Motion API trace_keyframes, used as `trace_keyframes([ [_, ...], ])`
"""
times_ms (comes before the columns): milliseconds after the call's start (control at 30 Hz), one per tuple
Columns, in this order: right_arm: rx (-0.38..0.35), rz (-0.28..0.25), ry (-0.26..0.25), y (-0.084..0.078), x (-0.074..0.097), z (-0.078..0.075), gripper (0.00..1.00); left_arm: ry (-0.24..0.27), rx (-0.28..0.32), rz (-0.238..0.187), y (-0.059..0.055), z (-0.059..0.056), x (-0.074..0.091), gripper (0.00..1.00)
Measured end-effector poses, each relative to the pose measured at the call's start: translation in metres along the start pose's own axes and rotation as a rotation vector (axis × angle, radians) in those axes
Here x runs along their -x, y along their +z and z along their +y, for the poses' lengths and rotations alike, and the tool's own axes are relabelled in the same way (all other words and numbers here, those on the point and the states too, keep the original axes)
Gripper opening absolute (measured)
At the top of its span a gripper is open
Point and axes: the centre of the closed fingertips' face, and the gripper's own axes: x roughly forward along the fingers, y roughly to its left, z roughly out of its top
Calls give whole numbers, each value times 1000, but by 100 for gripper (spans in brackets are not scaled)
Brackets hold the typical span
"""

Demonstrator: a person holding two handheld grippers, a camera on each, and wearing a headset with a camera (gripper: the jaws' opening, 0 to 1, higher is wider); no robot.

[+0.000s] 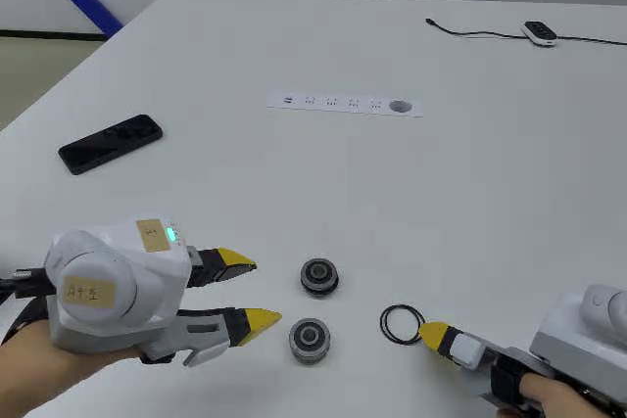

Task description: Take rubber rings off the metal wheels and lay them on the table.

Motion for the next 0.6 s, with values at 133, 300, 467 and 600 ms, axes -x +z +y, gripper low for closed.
trace_keyframes([
  [133, 14, -15, -1, 6, 3, 1, 9, -5, -6, 1, 0, 0, -1, 35],
  [300, 38, -46, 2, 17, 5, 2, 9, -10, -23, 12, -1, 1, -4, 36],
  [467, 44, -78, 30, 29, 7, 8, 10, -18, -28, 9, 3, 7, -12, 35],
  [600, 79, -146, 93, 45, 6, 23, 14, -31, -20, 2, 7, 13, -22, 35],
])
